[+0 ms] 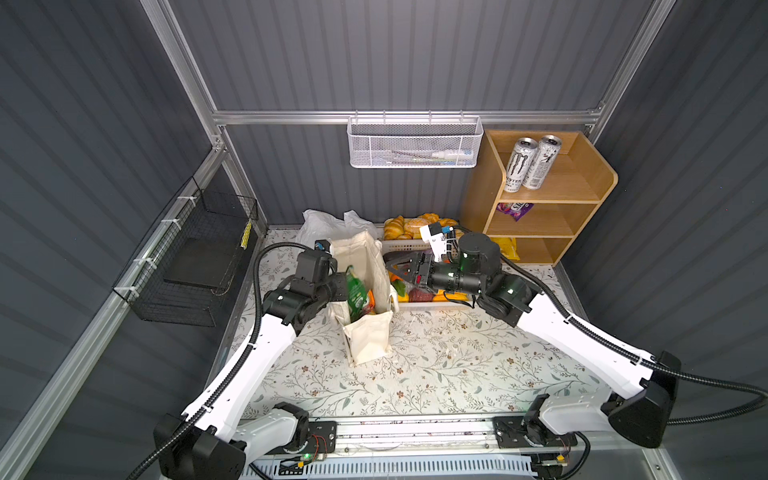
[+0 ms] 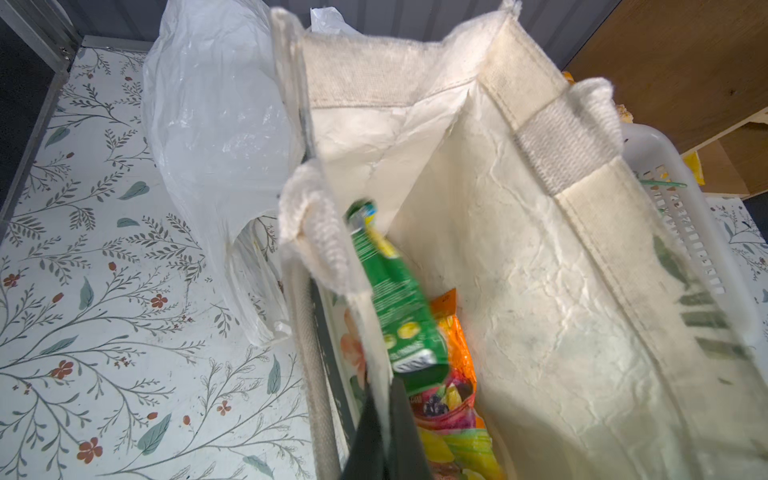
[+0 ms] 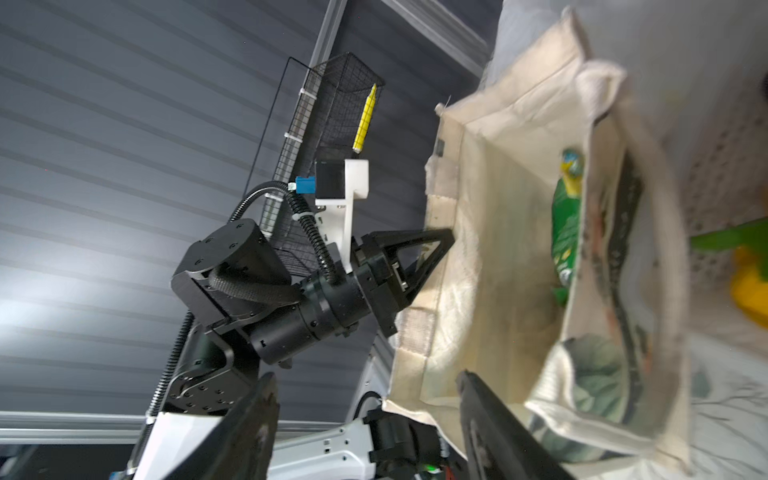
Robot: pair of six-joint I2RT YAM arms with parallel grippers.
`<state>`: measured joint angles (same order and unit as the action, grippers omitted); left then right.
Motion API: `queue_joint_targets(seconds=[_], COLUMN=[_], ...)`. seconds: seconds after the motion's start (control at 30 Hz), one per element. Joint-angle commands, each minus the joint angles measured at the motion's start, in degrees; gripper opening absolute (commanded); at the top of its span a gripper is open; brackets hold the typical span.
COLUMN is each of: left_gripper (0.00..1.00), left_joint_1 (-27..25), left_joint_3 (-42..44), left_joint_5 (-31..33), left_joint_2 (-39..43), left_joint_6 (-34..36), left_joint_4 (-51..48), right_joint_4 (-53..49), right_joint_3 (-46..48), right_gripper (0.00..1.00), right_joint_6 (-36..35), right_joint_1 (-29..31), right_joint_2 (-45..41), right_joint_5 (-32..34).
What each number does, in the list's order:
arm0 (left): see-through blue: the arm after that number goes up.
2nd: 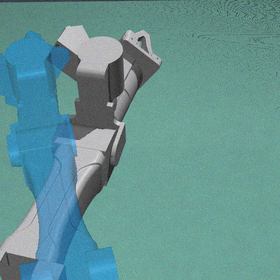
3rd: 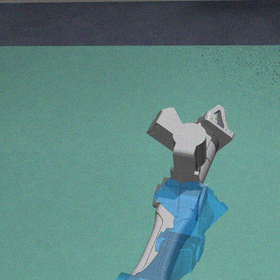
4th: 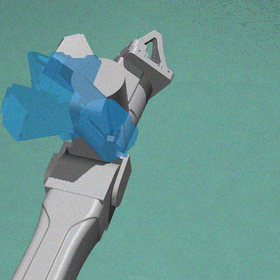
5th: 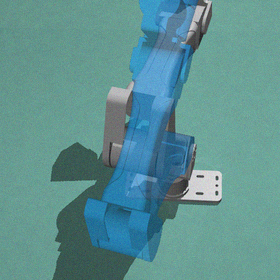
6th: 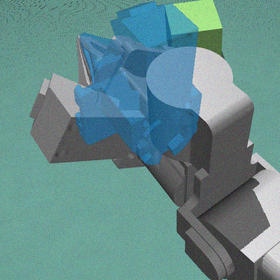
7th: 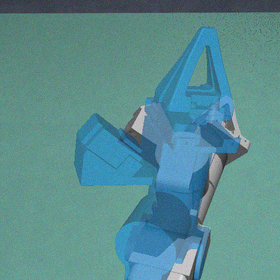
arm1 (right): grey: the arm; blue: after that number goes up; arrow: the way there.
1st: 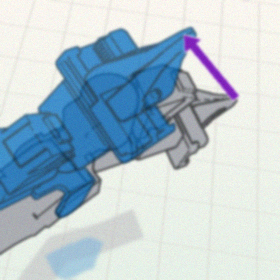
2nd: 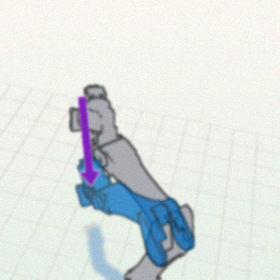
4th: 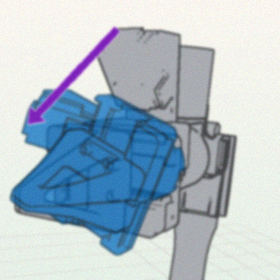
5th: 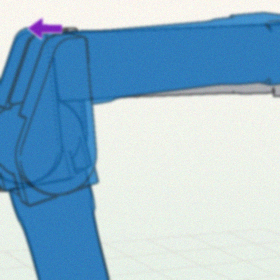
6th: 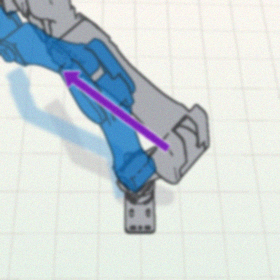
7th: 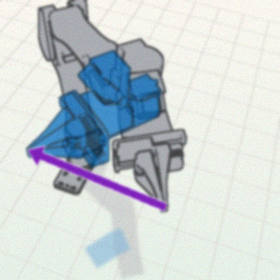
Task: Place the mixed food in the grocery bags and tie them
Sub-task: 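Release the green packet into the tote from the right gripper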
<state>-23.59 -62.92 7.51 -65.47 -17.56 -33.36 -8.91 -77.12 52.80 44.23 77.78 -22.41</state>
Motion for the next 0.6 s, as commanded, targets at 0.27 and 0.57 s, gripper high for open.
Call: queue_joint_targets(seconds=[0.27, 0.57], left_gripper=[0.0, 0.0], left_joint_1=[-0.31, -0.22], left_joint_3=[-2.28, -4.53], left_joint_5=[0.47, 8.09], left_joint_2=[0.19, -2.02], left_joint_6=[2.08, 6.78], left_joint_4=[-2.68, -4.13], right_joint_4=[-30.66, -29.95], right_joint_3=[-26.26, -28.46], right_gripper=[0.71, 0.18], right_joint_6=[-27.34, -27.26], right_joint_1=[-1.59, 0.19], right_joint_2=[22.33, 28.65], right_joint_5=[7.0, 4.08])
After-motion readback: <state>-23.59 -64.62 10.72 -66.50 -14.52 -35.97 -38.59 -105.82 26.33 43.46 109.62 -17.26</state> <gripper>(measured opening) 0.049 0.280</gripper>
